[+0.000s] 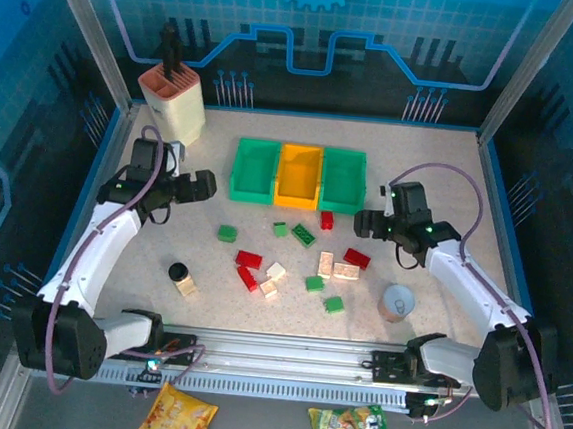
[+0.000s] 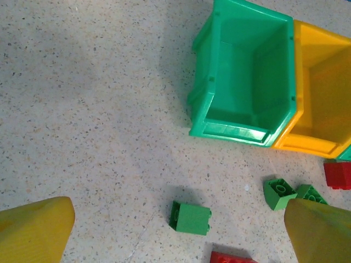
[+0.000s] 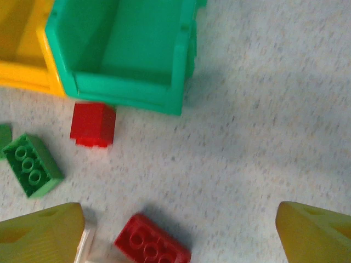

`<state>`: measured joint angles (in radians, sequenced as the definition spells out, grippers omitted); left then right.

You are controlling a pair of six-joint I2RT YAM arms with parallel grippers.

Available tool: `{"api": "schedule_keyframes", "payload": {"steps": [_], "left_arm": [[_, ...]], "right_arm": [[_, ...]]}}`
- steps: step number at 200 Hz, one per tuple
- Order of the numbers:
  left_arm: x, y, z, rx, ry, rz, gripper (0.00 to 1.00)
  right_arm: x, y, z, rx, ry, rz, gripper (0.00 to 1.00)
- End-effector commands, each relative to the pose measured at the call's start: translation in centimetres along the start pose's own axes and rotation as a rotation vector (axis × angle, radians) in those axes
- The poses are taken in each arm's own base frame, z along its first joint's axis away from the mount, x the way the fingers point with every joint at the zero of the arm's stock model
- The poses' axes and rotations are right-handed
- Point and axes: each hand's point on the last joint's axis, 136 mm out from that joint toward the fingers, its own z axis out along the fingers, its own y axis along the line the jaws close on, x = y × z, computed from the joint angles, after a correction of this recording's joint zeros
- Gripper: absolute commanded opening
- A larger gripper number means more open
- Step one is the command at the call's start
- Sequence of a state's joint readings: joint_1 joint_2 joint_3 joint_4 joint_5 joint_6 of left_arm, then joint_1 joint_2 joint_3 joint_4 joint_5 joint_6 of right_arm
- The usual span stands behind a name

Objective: Sort the legos into containers by color
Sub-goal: Pick up the lego from the center of the table.

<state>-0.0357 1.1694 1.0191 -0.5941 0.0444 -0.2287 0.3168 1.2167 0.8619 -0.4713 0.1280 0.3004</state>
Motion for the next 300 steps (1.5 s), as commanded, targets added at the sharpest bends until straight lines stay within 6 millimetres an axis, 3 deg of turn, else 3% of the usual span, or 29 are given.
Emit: {"api": "schedule_keyframes", "payload": {"steps": [1,62,112,144,195,256,300], "left_arm": [[0.9,-0.1,0.1,0.018,0.012,0.034,0.99],[1.2,0.7,0.6,0.000,-0.015,0.089,0.99],[1.0,0.7,0.2,0.006,-0.039,0.081,0.99],[1.0,0.8,0.2,0.006,-0.039,0.079,0.99],[1.0,0.9,0.1,0.006,-0.043,0.074,0.99],[0.9,0.9,0.0,0.006,-0.048,0.078,0.99],[0.9,1.3,-0.1,-0.014,-0.055,0.083,0.99]], "right_arm": [[1.4,1.1,-0.7,-0.007,0.108,0.035,0.88],[3.8,4.6,-0.7,-0.018,0.237,-0.005,0.83],[5.9,6.3,0.3,0.040,0.317,0.037,0.73],[6.1,7.1,1.1,0.071,0.336,0.027,0.69],[7.1,4.6,1.2,0.202,0.368,0.077,0.68],[8.3,2.4,1.6,0.327,0.366,0.412,0.83],[8.7,2.2,3.1,0.326,0.386,0.479,0.91]]}}
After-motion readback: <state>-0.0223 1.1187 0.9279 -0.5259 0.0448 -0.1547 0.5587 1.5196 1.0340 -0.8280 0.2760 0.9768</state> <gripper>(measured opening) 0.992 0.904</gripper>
